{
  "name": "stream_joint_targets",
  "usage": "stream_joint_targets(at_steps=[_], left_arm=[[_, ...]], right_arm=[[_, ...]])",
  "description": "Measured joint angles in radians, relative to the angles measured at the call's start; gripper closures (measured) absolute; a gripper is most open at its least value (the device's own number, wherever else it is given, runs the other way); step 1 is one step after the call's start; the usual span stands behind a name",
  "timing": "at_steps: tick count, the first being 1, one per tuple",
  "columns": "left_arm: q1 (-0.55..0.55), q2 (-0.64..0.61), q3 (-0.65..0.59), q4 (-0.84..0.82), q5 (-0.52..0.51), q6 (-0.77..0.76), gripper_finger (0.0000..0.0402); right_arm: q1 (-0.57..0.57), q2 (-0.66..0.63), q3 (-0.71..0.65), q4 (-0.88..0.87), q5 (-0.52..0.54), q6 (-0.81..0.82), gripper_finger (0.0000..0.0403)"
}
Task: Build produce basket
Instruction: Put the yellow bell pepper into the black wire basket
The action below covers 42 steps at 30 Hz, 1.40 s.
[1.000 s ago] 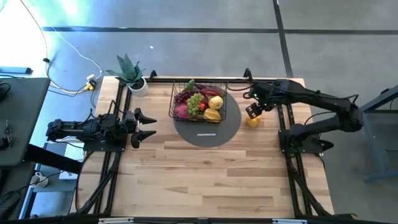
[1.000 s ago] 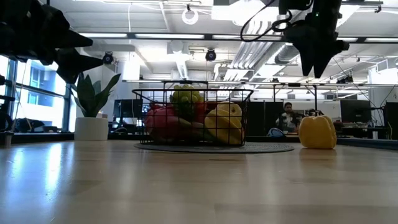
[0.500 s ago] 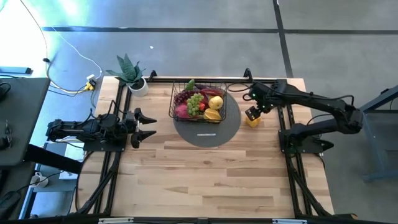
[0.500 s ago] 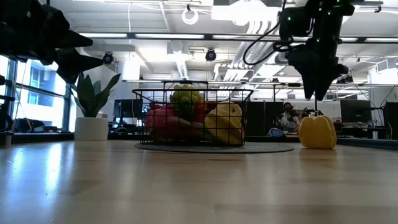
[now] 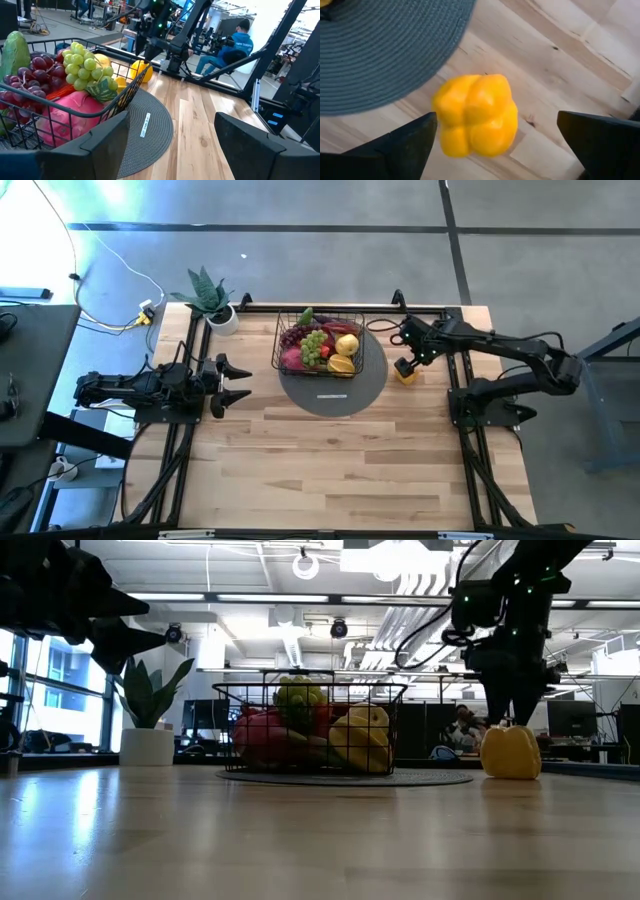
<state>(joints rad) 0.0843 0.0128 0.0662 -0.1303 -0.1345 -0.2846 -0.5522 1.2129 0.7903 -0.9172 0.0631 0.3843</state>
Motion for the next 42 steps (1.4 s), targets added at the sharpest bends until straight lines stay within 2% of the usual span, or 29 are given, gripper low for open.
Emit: stream_joint_targets(at_steps=[4, 16, 20, 27, 32, 42], left_arm=[[0.000, 0.000, 0.000, 0.000, 0.000, 0.000, 0.0119], [0.000, 0.000, 0.000, 0.000, 0.000, 0.000, 0.0119], [0.000, 0.000, 0.000, 0.000, 0.000, 0.000, 0.0119], [0.000, 0.000, 0.000, 0.000, 0.000, 0.000, 0.0119], [0.000, 0.000, 0.000, 0.000, 0.000, 0.000, 0.0119], [0.000, 0.000, 0.000, 0.000, 0.000, 0.000, 0.0119]], right_arm=[[0.000, 0.048, -0.020, 0.052, -0.016, -0.010, 0.0009], [0.001, 0.192, -0.021, 0.038, -0.038, 0.012, 0.0005], [0.001, 0.217, -0.021, 0.040, -0.038, 0.048, 0.0029], [0.003, 0.218, -0.018, 0.067, -0.076, 0.129, 0.0127], [0.018, 0.205, 0.003, 0.076, -0.116, 0.169, 0.0127], [0.065, 0.068, 0.124, 0.049, -0.089, 0.274, 0.0128]])
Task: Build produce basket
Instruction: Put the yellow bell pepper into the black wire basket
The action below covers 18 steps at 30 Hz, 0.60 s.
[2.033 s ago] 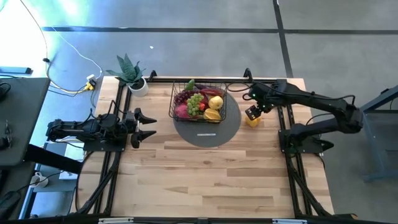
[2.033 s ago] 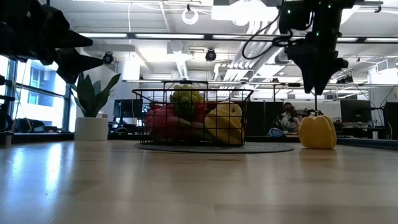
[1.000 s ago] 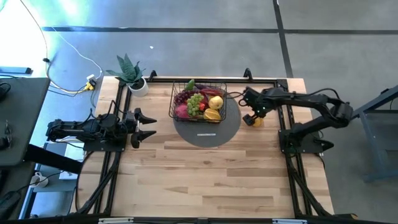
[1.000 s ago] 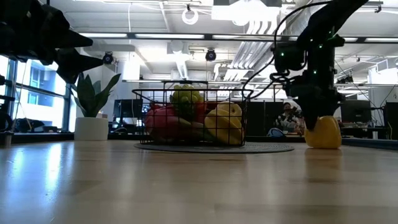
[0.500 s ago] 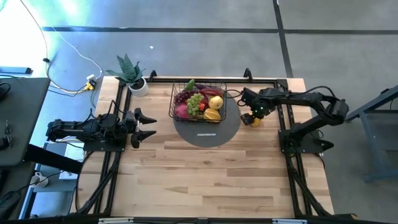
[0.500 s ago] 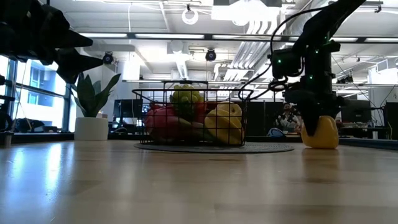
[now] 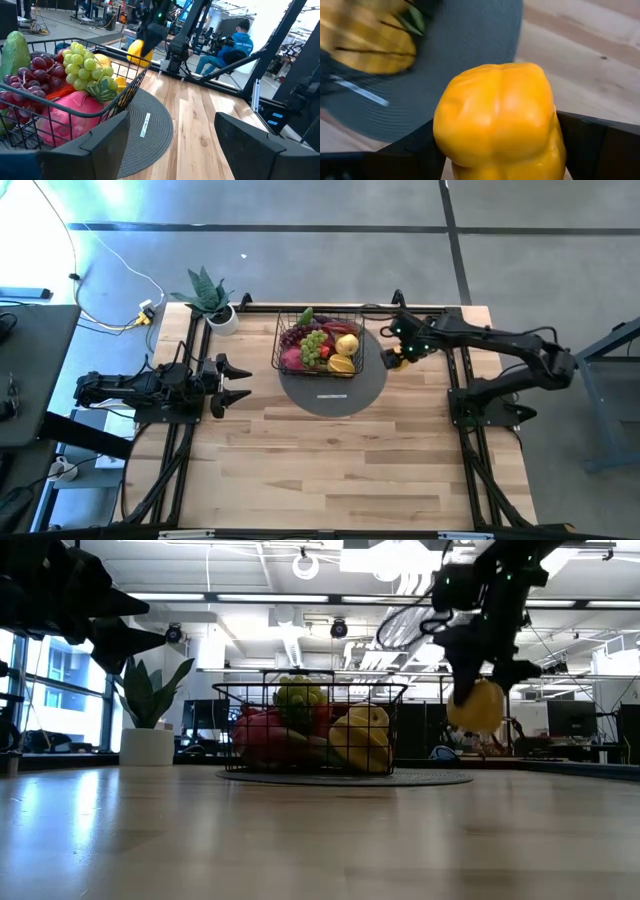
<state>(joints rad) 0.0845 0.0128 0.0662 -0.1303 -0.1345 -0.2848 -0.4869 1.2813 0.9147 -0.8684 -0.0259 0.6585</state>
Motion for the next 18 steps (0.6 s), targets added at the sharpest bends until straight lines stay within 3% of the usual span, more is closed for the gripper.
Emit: stream_joint_targets(at_steps=[8, 18], left_arm=[[0.000, 0.000, 0.000, 0.000, 0.000, 0.000, 0.0119], [0.000, 0.000, 0.000, 0.000, 0.000, 0.000, 0.0119]], right_arm=[[0.066, -0.080, 0.040, 0.095, 0.060, 0.104, 0.0128], [0.168, -0.085, 0.041, 0.317, 0.186, 0.171, 0.0128]])
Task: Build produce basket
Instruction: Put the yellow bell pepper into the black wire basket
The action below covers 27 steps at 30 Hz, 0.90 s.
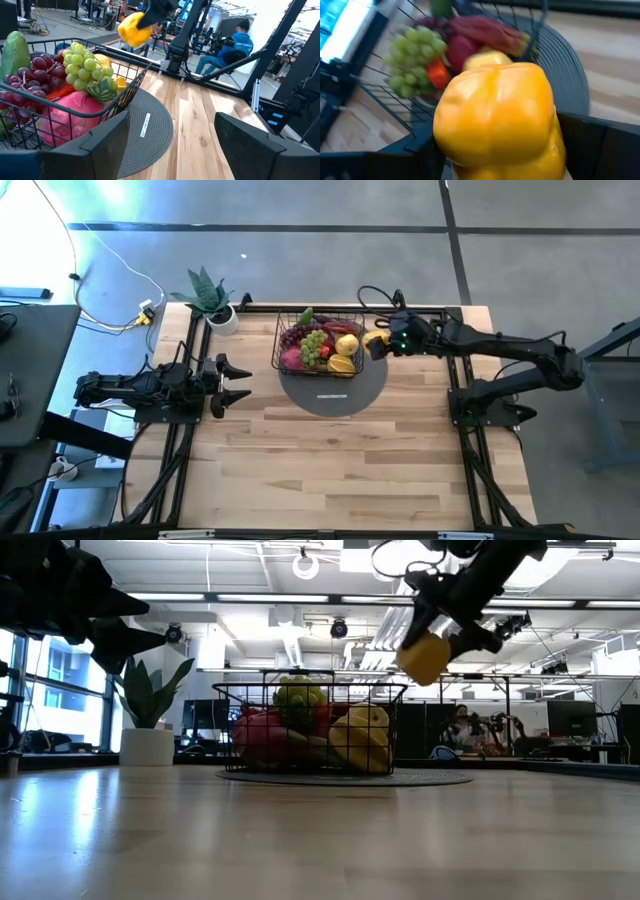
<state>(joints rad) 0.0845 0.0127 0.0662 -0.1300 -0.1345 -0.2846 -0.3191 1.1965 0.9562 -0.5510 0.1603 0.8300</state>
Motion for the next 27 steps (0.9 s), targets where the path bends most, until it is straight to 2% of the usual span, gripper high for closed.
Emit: stream_joint_targets(at_steps=[5, 10, 14, 22, 27], left_arm=[[0.000, 0.000, 0.000, 0.000, 0.000, 0.000, 0.0119], [0.000, 0.000, 0.000, 0.000, 0.000, 0.000, 0.0119], [0.000, 0.000, 0.000, 0.000, 0.000, 0.000, 0.0119], [0.000, 0.000, 0.000, -0.001, 0.024, 0.000, 0.0119], [0.000, 0.000, 0.000, -0.001, 0.022, 0.000, 0.0119]], right_arm=[[0.047, 0.001, 0.000, 0.143, 0.097, -0.054, 0.0128], [0.112, 0.025, 0.000, 0.312, 0.265, -0.202, 0.0128], [0.158, 0.065, 0.000, 0.407, 0.353, -0.309, 0.0125], [0.218, 0.169, 0.000, 0.514, 0.463, -0.413, 0.0121], [0.234, 0.230, 0.000, 0.557, 0.466, -0.403, 0.0121]])
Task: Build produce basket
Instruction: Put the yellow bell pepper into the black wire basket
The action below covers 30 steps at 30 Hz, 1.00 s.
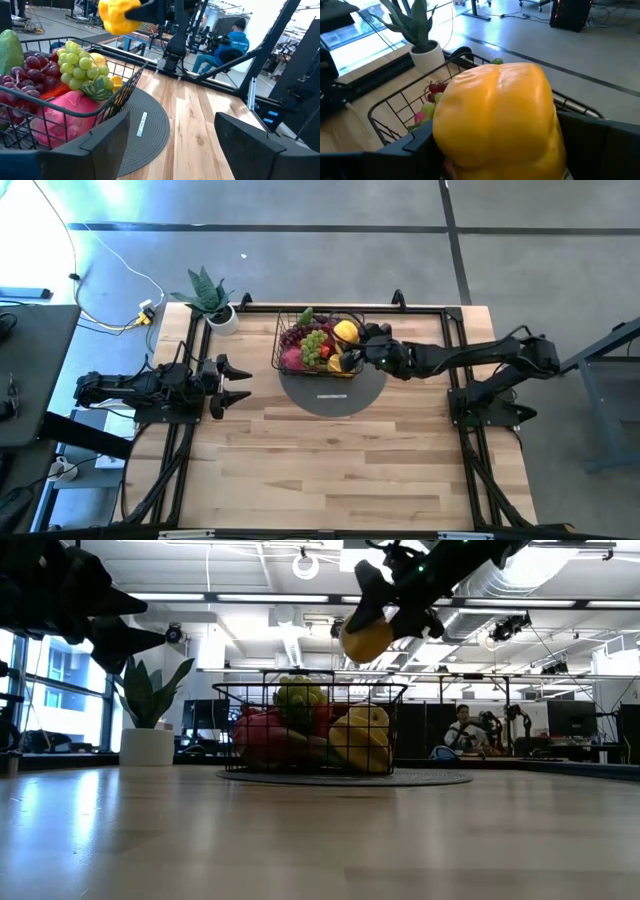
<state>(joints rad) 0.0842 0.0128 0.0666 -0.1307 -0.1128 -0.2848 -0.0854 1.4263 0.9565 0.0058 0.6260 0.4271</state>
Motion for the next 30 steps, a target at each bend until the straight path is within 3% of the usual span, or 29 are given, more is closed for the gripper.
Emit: stream_joint_targets(at_steps=[24, 30], left_arm=[[0.000, 0.000, 0.000, 0.000, -0.003, 0.000, 0.0119], [0.000, 0.000, 0.000, 0.000, -0.003, 0.000, 0.0119]], right_arm=[[0.000, 0.179, 0.000, -0.010, -0.102, 0.153, 0.0118], [-0.027, 0.187, 0.000, -0.008, -0.140, 0.153, 0.0090]])
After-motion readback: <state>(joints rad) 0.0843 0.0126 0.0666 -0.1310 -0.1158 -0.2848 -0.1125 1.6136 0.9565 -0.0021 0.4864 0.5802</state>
